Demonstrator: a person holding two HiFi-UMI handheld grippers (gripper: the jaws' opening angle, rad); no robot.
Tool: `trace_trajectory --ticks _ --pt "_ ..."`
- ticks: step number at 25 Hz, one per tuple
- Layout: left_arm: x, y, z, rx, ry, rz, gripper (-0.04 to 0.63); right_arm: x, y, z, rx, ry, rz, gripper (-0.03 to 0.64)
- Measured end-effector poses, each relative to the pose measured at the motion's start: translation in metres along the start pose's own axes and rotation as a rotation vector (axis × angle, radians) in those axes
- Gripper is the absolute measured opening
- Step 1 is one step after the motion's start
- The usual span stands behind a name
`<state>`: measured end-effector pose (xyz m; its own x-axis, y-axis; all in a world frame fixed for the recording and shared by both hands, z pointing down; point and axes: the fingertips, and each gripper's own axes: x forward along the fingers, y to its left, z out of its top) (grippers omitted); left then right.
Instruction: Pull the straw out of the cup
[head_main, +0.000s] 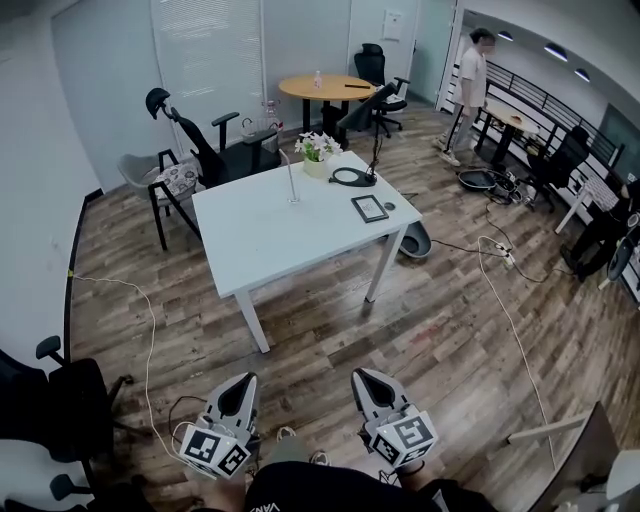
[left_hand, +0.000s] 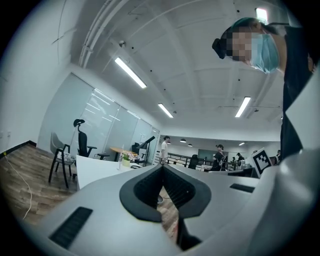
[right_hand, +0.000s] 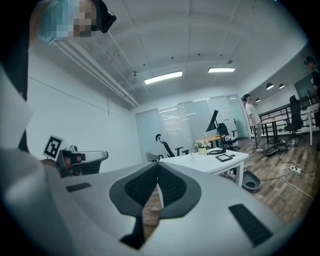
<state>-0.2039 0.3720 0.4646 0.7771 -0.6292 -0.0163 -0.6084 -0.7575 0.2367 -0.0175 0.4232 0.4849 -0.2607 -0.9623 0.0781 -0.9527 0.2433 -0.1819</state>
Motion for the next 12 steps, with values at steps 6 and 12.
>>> trace_trajectory --ticks 6,12 --pt "0.030 0.018 0.009 0.001 -0.006 -0.036 0.011 0.026 -0.015 0.004 0.003 -0.001 -0.031 0.017" --pt "0.063 0.040 0.019 0.010 -0.001 -0.082 0.011 0.058 -0.028 0.013 0.000 -0.007 -0.070 0.017"
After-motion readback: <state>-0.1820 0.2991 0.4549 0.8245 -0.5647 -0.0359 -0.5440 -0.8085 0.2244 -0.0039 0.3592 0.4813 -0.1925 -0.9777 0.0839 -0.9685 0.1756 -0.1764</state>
